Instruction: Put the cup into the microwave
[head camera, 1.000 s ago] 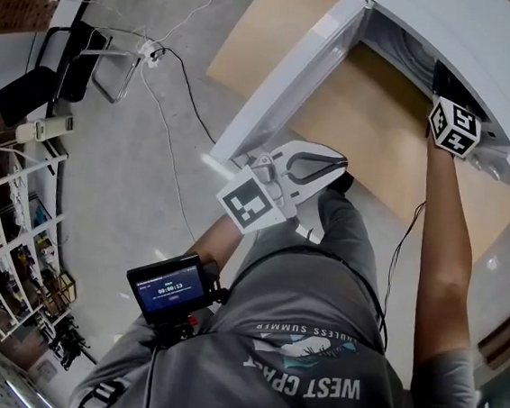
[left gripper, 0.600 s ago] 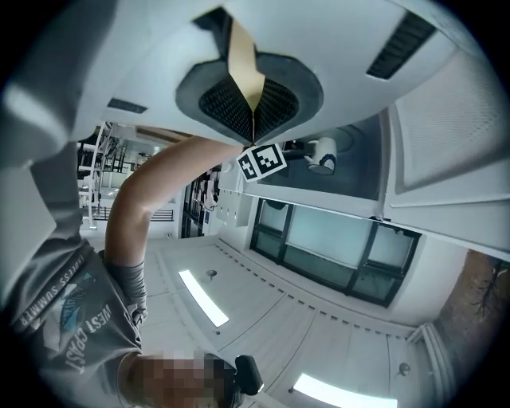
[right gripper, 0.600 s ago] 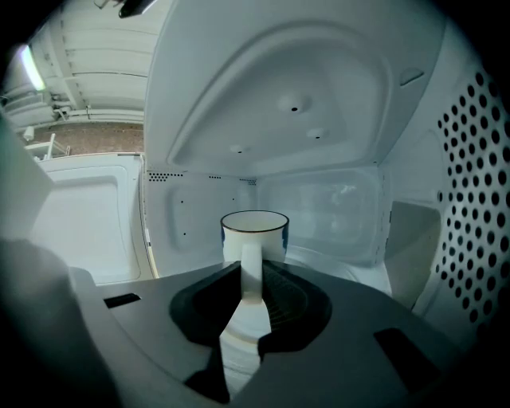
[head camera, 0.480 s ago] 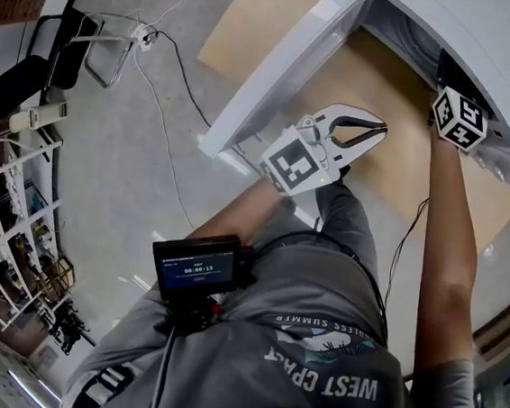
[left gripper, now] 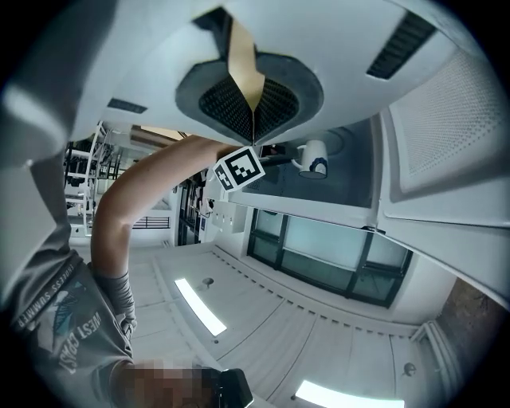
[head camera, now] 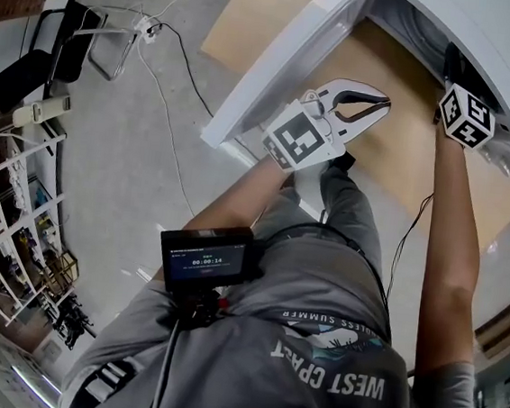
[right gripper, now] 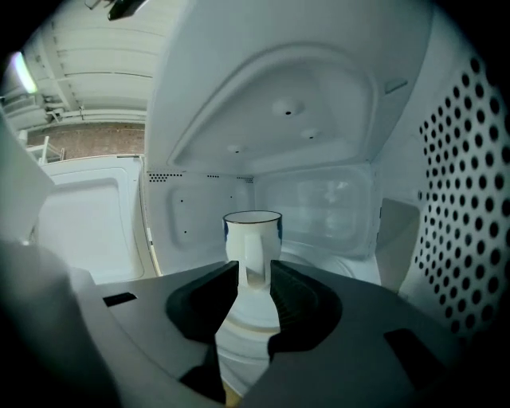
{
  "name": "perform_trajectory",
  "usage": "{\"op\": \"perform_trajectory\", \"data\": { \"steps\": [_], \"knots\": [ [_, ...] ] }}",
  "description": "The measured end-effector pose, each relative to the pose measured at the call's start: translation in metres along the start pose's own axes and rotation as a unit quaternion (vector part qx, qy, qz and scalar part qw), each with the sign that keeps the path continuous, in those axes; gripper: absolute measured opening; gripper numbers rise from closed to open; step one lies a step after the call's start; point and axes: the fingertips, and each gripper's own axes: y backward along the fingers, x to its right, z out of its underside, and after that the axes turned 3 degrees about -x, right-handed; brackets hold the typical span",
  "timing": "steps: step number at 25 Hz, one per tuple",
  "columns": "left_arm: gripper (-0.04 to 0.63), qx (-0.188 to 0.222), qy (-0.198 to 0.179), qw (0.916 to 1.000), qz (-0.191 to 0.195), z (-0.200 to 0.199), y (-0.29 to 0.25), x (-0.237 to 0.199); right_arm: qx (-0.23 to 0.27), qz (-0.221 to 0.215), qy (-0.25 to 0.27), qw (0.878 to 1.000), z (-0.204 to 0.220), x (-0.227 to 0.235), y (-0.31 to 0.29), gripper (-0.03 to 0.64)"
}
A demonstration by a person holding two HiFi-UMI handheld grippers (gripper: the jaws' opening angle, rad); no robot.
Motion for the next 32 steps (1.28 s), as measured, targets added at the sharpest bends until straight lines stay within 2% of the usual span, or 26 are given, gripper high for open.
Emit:
{"op": "perform_trajectory", "data": {
  "steps": [5, 12, 17, 24, 32],
  "knots": [
    [0.023, 0.003, -0.007, 0.9999, 0.007, -0.002, 0.003, 0.008, 0.014, 0.011, -0.005, 1.000, -0.002, -0.003, 0.020, 0.114],
    [0.023, 0.015, -0.029, 0.9993, 0.017, 0.010, 0.018, 0.025, 0.044, -0.004, -0.013, 0.999, 0.009, -0.030, 0.054, 0.110],
    [0.023, 0.029, -0.043, 0.9983, 0.028, -0.035, 0.052, 0.052, 0.049, -0.028, -0.018, 0.998, -0.028, -0.060, 0.108, 0.029],
    [0.023, 0.044, -0.074, 0.9951, 0.048, -0.066, 0.093, 0.095, 0.071, -0.065, -0.020, 0.995, -0.065, -0.107, 0.182, 0.021],
    [0.023, 0.060, -0.100, 0.9906, 0.071, -0.096, 0.155, 0.150, 0.074, -0.110, 0.018, 0.991, -0.104, -0.182, 0.277, 0.022]
  ]
}}
